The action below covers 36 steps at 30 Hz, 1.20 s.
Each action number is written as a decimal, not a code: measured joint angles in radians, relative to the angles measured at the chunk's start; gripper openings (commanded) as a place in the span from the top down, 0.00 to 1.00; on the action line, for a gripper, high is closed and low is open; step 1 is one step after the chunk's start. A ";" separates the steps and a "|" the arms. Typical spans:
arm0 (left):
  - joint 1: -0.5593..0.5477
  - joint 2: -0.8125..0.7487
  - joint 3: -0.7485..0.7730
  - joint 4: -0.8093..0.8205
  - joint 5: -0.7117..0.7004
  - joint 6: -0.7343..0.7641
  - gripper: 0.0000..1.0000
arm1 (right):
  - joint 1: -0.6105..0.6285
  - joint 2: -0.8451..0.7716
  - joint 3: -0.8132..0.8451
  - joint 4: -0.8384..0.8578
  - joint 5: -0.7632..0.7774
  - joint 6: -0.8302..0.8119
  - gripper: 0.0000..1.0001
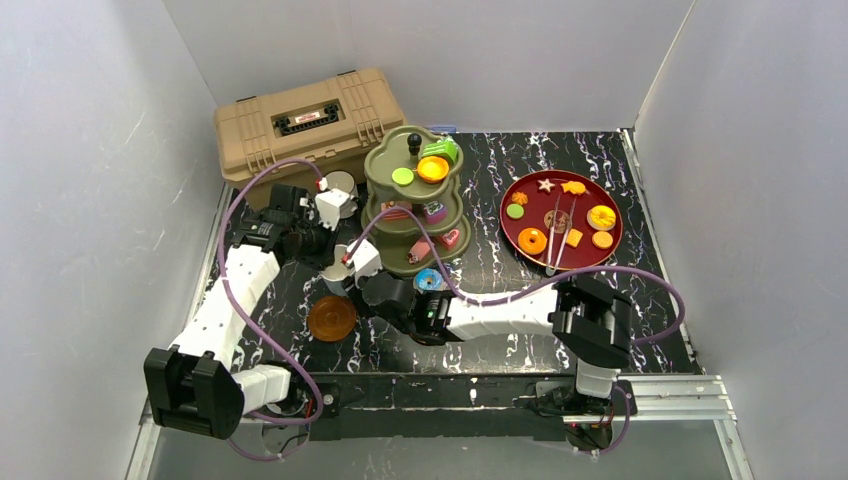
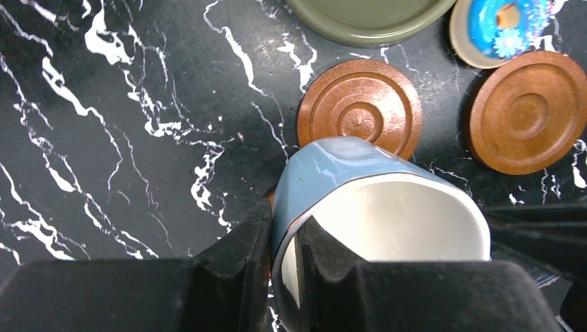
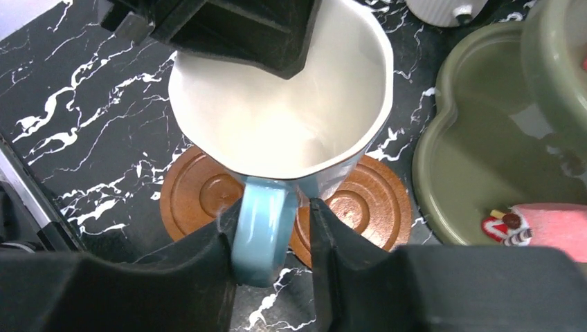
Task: Serve the afternoon tea
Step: Place the cup on the coaster.
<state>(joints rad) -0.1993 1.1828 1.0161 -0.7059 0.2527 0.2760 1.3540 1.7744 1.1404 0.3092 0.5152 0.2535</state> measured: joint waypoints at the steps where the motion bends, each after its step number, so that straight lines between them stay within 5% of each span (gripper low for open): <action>1: 0.001 0.000 -0.004 0.000 -0.007 0.000 1.00 | 0.000 0.008 0.003 -0.002 -0.003 -0.004 0.76; 3: 0.001 0.000 -0.008 -0.001 -0.016 -0.004 0.97 | 0.002 0.019 0.010 -0.009 -0.020 -0.005 0.93; 4: 0.000 0.000 -0.008 -0.001 -0.017 -0.003 0.81 | 0.004 0.023 0.012 -0.008 -0.023 -0.007 0.99; 6: 0.003 0.000 -0.008 -0.011 -0.022 -0.008 0.43 | 0.005 0.024 0.014 -0.011 -0.023 -0.012 0.99; 13: -0.003 0.000 0.108 -0.061 0.055 -0.026 0.03 | -0.004 0.047 0.007 -0.050 -0.075 -0.010 0.99; 28: 0.264 0.106 0.310 -0.053 0.134 -0.052 0.02 | 0.055 0.078 0.007 -0.055 -0.130 -0.019 0.99; 36: 0.290 0.178 0.299 -0.028 0.138 -0.052 0.02 | 0.080 0.154 0.089 -0.044 -0.153 -0.022 0.99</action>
<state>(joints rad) 0.0906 1.3609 1.3151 -0.7338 0.3912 0.2237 1.4342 1.9285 1.2293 0.2653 0.3622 0.2314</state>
